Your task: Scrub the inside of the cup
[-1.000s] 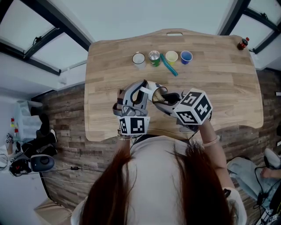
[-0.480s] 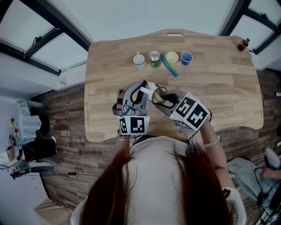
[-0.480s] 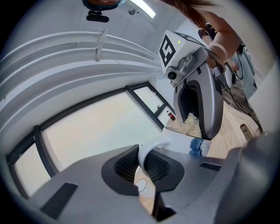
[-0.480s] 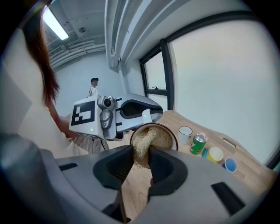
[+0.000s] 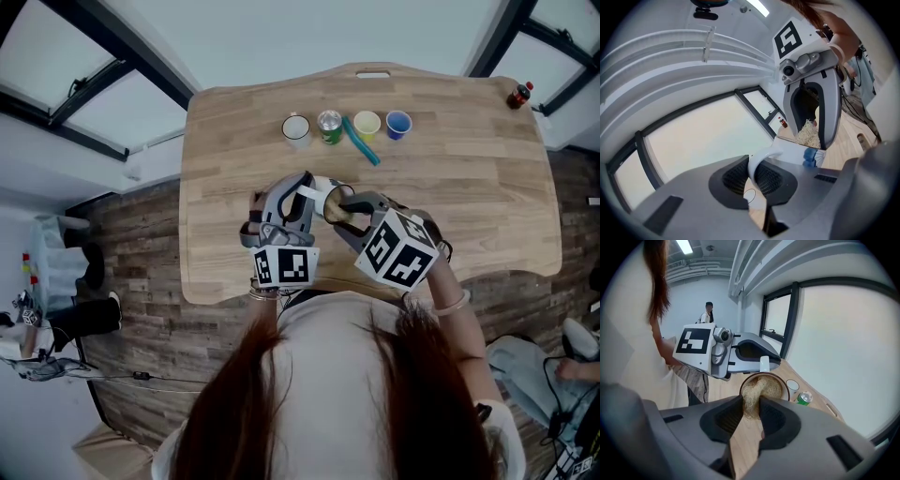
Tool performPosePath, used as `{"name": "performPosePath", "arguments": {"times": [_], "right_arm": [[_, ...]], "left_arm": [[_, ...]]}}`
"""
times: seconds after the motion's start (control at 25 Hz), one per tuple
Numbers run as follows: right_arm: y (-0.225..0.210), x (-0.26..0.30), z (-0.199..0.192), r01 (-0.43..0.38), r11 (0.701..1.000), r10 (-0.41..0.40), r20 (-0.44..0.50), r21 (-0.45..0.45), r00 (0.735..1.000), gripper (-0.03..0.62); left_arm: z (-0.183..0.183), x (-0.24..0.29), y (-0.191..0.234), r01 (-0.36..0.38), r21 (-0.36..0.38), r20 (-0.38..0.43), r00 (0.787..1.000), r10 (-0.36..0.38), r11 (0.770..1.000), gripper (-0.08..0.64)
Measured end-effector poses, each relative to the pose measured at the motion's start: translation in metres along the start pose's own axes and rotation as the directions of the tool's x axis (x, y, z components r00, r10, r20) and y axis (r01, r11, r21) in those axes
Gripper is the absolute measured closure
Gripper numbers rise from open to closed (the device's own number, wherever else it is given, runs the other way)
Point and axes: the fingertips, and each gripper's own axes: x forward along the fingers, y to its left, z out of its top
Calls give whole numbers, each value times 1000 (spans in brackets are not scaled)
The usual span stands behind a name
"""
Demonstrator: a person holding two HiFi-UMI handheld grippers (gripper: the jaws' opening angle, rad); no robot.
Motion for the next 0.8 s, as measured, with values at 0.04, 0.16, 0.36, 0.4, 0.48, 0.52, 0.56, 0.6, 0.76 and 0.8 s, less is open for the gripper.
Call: {"name": "performPosePath", "arguments": {"times": [0.04,0.16,0.36,0.4,0.48,0.52,0.56,0.6,0.76,0.8], "right_arm": [[0,0,-1,5,1000,-5,-5,-11,1000,477],[0,0,-1,19,999,-20,-22,-50,1000,477],[0,1,-6,45,990,-53,-55,-131,997,477],[0,1,-7,49,988,-59,-60,-147,996,477],[0,1,-9,57,982,-70,-66,-178,995,477],[0,2,-9,60,980,-74,-68,-189,995,477],[0,2,-10,61,979,-75,-68,-195,995,477],[0,2,-10,62,979,-76,-67,-195,995,477],[-5,0,-9,69,984,-79,-52,-163,996,477],[-6,0,-8,72,986,-80,-48,-153,996,477]], "left_arm": [[0,0,0,1,-2,-2,1000,-1,1000,531],[-2,1,0,5,-12,-10,1000,-5,1000,531],[-5,2,-2,14,-27,-32,999,-15,1000,531],[-5,3,-3,16,-29,-36,999,-17,999,531],[-6,3,-3,17,-34,-43,999,-18,999,531],[-7,3,-3,17,-37,-46,999,-18,999,531],[-7,4,-3,16,-41,-49,999,-18,999,531],[-8,4,-3,16,-45,-53,998,-18,999,531],[-8,6,-1,13,-75,-74,997,-19,997,531],[-8,6,0,11,-82,-76,997,-17,997,531]]}}
